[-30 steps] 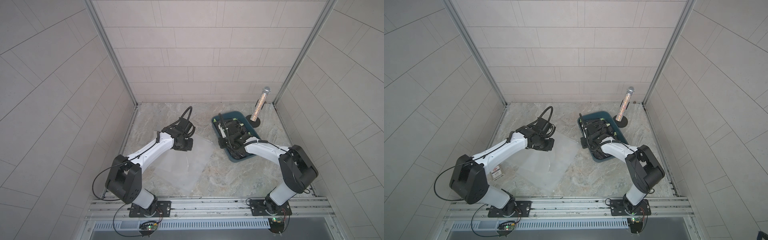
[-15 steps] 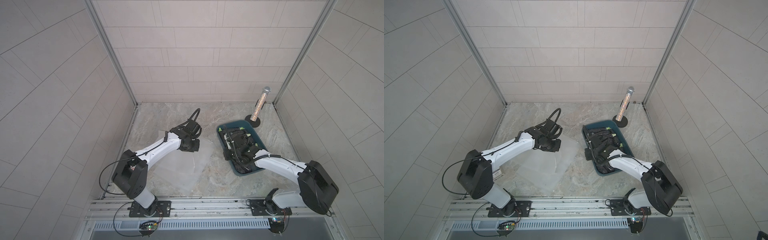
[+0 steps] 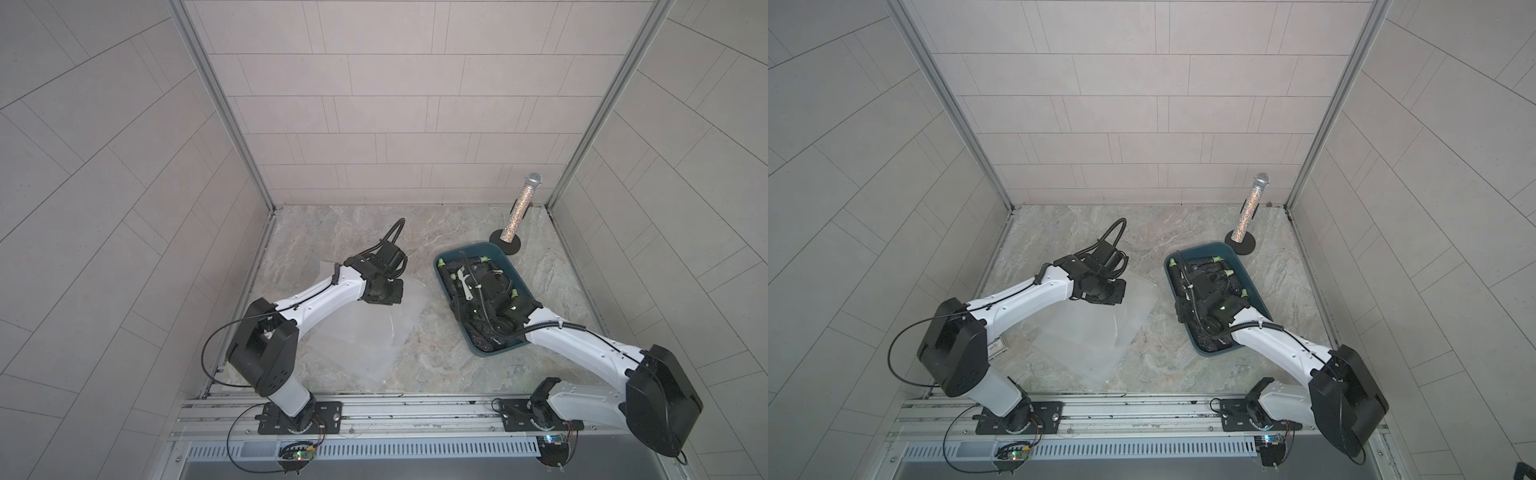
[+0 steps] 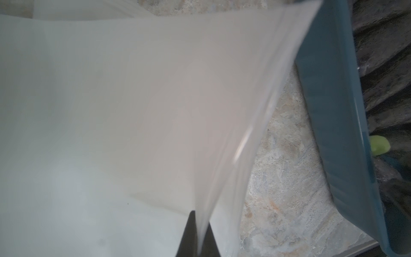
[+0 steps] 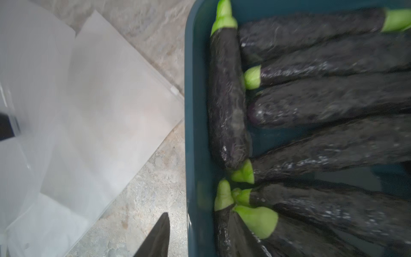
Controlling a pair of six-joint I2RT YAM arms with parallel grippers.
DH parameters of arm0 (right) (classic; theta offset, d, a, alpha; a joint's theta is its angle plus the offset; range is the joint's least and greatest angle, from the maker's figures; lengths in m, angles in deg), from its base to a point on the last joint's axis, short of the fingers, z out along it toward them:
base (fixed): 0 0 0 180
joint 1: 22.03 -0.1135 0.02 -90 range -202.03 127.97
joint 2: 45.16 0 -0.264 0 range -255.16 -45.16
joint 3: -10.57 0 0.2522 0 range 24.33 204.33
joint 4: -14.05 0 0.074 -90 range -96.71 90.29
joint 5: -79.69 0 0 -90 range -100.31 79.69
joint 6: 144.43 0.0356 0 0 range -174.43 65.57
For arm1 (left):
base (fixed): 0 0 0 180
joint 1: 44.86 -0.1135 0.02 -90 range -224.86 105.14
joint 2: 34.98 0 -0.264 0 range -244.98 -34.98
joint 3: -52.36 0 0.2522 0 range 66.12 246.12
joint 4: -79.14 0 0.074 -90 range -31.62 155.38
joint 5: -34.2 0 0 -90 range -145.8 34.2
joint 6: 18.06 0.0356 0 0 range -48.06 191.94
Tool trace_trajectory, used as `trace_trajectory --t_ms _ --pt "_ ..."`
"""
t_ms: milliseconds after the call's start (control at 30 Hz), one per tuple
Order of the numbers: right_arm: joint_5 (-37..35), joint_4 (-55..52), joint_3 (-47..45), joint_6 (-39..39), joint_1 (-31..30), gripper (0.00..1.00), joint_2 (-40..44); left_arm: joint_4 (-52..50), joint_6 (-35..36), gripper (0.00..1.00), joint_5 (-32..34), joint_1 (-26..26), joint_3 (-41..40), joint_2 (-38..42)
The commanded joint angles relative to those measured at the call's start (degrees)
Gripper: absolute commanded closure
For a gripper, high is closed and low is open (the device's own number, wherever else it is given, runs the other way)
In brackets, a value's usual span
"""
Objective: Place the eggplant in a zip-top bag and seal the zipper
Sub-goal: Move the basket to the center of the board.
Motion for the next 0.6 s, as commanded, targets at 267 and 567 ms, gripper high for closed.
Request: trace_trajectory --t_ms 267,567 --pt "1.27 0.37 10.5 -7.72 7.65 0.54 -9.87 0.39 0.33 1.0 -1.75 0.54 1.92 -0.65" --pt "4.21 1.43 16.12 -9.52 7.88 0.56 -21.86 0.8 0.56 1.0 -2.84 0.82 1.8 -0.93"
